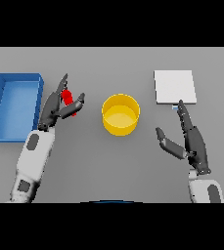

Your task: Pick up the red beaker and tilt it to pour out 1 green nut into yellow bowl. Pick up the yellow bowl and place it on the metallic measuring scale.

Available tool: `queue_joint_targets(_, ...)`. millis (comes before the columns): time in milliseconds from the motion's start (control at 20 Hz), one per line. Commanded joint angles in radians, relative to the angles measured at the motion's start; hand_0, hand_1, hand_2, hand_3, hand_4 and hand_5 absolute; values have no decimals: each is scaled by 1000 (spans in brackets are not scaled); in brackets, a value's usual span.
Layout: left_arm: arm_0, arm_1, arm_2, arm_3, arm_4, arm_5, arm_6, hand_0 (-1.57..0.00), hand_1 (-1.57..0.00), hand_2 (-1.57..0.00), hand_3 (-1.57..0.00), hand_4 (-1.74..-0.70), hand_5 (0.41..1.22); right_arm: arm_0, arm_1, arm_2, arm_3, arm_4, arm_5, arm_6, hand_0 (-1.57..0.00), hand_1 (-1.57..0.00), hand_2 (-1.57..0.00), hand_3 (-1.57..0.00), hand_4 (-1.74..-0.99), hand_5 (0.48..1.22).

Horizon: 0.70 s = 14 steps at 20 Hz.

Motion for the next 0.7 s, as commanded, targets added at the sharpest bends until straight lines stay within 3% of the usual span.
queue_joint_targets(0,-8,-10,19,33,18,2,-33,1,1,1,1,-1270,700,-2,0,-4,3,-4,-1,5,1,1,1,1,-1244,643)
queue_joint_targets(100,-35,-19,46,87,38,1,-70,1,1,-6,1,-1303,719,-17,1,-6,4,-4,-4,16,1,1,1,1,-1246,646)
queue_joint_targets(200,-60,-40,63,127,47,22,-94,-81,-94,-157,-133,-1364,761,-16,5,-3,12,2,-7,19,1,1,1,1,-1242,645)
queue_joint_targets(250,-65,-45,71,140,49,35,-115,-207,-230,-287,-254,-1401,787,-4,4,0,3,4,-8,11,1,1,1,1,-1240,645)
queue_joint_targets(350,-71,-60,75,167,26,94,-133,-551,-588,-662,-728,-1471,943,-11,1,-6,8,0,-7,12,1,1,1,1,-1237,648)
queue_joint_targets(400,-80,-53,68,173,5,111,-116,-755,-783,-844,-884,-1519,999,-13,-1,-12,12,-8,-4,13,1,1,1,1,-1239,648)
queue_joint_targets(500,-82,-57,35,168,-38,129,-118,-1049,-1067,-1106,-1058,-1589,1079,-28,5,-9,14,-6,-7,35,1,1,1,1,-1239,648)
queue_joint_targets(600,-79,-58,33,165,-32,125,-126,-1237,-1248,-1273,-1154,-1636,1130,-17,-2,-13,4,-12,-3,17,1,1,1,1,-1242,650)
queue_joint_targets(650,-80,-52,32,157,-30,118,-109,-1304,-1313,-1333,-1237,-1597,1148,-29,7,-11,12,-22,2,23,1,1,1,1,-1250,647)
